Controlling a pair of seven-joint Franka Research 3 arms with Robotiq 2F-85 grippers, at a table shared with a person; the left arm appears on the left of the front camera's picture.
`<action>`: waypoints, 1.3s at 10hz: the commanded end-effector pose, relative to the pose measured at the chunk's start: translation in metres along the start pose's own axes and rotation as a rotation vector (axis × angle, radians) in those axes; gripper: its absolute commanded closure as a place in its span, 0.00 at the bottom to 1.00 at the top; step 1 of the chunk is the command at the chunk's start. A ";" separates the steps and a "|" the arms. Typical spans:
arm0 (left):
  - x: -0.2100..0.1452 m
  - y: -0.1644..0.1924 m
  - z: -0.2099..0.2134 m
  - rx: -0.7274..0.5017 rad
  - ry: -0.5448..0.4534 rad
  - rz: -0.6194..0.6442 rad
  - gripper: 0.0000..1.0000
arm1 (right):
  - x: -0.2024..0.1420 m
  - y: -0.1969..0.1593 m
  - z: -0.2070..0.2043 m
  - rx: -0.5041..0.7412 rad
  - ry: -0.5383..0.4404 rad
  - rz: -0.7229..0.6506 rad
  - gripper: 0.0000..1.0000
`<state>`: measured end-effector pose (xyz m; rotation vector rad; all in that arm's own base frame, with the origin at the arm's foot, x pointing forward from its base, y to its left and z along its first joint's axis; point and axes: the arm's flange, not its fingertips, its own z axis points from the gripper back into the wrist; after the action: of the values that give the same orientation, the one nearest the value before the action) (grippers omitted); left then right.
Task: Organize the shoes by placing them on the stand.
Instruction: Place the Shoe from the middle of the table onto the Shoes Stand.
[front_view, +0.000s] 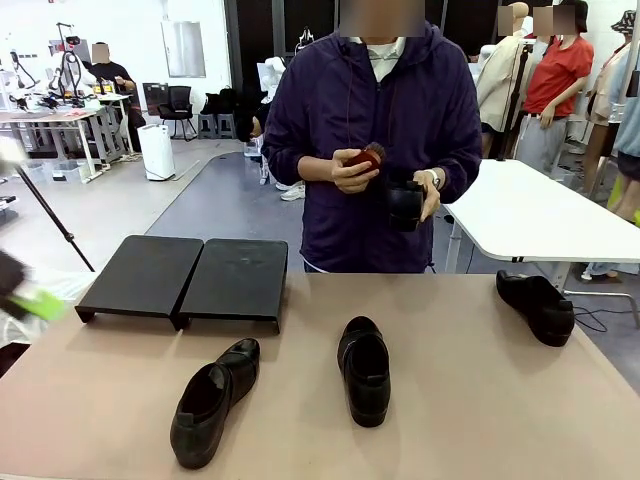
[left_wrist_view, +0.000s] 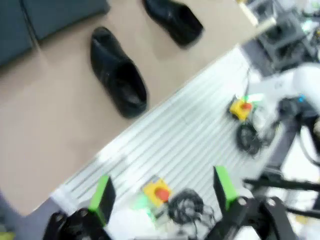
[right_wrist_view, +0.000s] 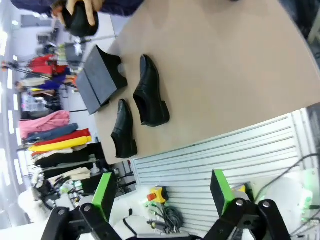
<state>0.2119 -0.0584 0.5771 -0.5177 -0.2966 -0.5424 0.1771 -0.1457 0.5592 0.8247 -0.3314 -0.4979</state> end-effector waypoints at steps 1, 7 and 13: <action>0.026 -0.033 -0.108 0.153 0.121 -0.063 0.00 | 0.001 0.003 0.002 0.025 -0.001 0.004 0.00; 0.047 -0.081 -0.139 0.144 0.213 -0.129 0.00 | 0.001 0.003 0.002 0.025 -0.001 0.004 0.00; 0.101 -0.048 -0.246 0.279 0.129 0.006 0.00 | 0.001 0.003 0.002 0.025 -0.001 0.004 0.00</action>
<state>0.2914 -0.2575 0.4347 -0.2608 -0.2117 -0.5674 0.1770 -0.1454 0.5594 0.8220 -0.3306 -0.4999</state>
